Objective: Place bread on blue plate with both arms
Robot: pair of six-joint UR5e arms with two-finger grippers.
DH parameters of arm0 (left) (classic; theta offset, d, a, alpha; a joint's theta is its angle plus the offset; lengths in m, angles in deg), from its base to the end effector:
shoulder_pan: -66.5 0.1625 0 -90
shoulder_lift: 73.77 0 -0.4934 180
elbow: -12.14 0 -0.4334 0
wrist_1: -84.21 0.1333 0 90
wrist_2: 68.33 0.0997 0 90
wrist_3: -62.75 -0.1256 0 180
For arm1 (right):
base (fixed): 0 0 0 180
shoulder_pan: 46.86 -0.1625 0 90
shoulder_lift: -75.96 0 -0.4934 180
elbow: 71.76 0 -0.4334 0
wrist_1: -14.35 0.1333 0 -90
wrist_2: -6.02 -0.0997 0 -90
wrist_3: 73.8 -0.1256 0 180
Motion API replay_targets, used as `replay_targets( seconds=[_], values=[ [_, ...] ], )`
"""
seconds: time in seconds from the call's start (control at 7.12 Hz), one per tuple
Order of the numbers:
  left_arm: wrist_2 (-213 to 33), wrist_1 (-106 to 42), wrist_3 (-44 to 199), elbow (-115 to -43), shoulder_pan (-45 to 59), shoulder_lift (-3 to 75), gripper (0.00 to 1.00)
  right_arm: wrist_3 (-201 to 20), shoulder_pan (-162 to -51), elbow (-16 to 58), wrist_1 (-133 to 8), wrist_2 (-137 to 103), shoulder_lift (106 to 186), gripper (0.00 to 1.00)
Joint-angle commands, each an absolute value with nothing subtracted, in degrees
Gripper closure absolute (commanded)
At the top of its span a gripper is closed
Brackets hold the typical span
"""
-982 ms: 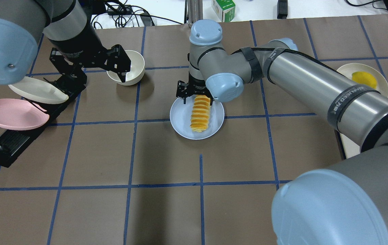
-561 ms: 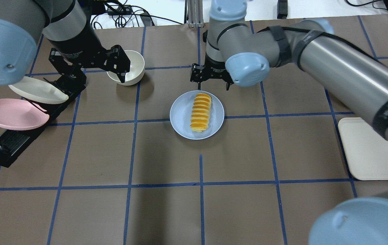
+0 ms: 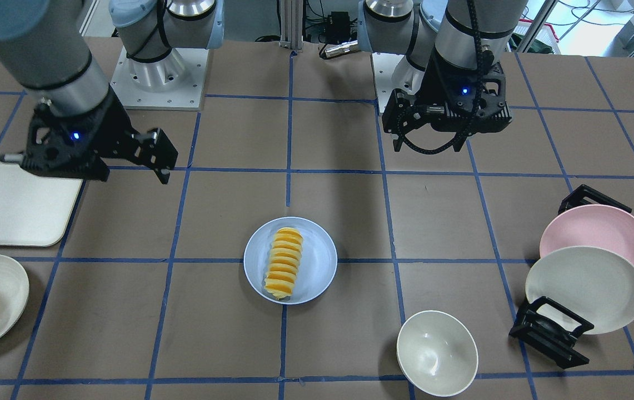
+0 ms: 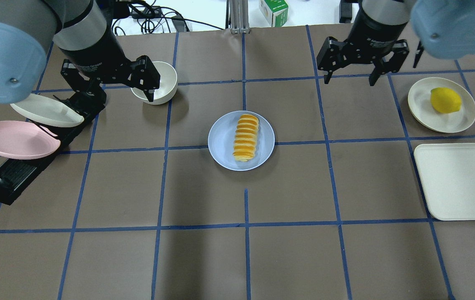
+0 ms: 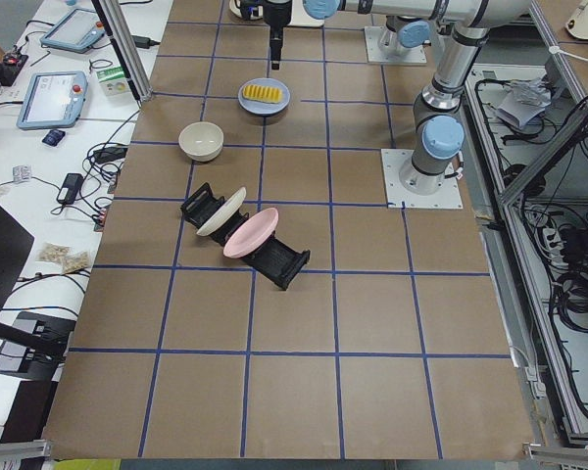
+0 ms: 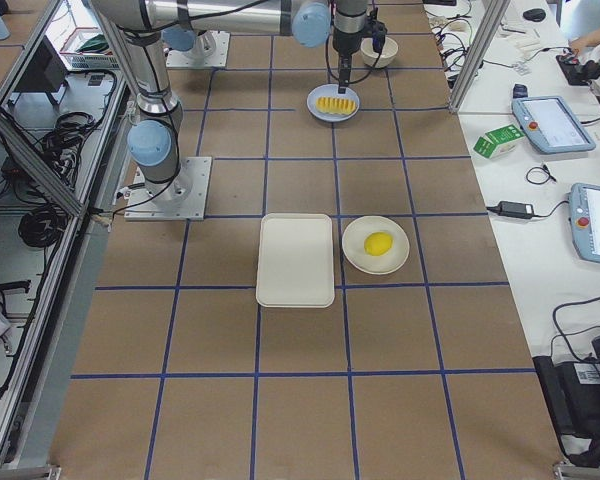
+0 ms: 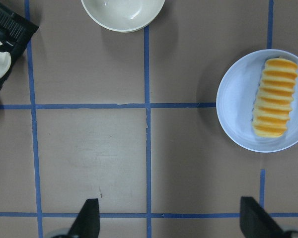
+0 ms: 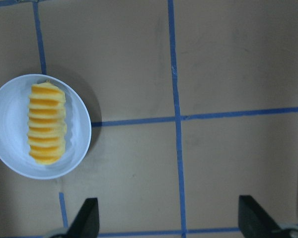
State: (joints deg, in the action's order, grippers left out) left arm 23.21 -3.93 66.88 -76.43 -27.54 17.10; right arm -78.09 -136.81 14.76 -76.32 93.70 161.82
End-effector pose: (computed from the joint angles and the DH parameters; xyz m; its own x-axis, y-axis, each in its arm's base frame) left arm -0.1681 -0.5353 0.5388 -0.9997 -0.0027 -0.0237 -0.0016 0.9990 -0.0440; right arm 0.1379 -0.5688 0.5241 -0.9963 0.0757 -0.0404 0.0756 0.9971 0.0029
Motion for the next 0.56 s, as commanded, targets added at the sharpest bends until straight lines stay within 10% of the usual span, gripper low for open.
replay_targets(
  seconds=[0.0, 0.42],
  values=[
    [23.26, -4.12, 66.88, -76.36, -27.54, 17.02, 0.0, -77.93, -136.16, 15.34, -71.0, 95.14, 165.87, 0.0],
    [18.98, -4.21, 66.88, -76.19, -27.11, 17.28, 0.0, -78.98, -136.77, 17.19, -71.88, 94.62, 166.92, 0.0]
  ],
)
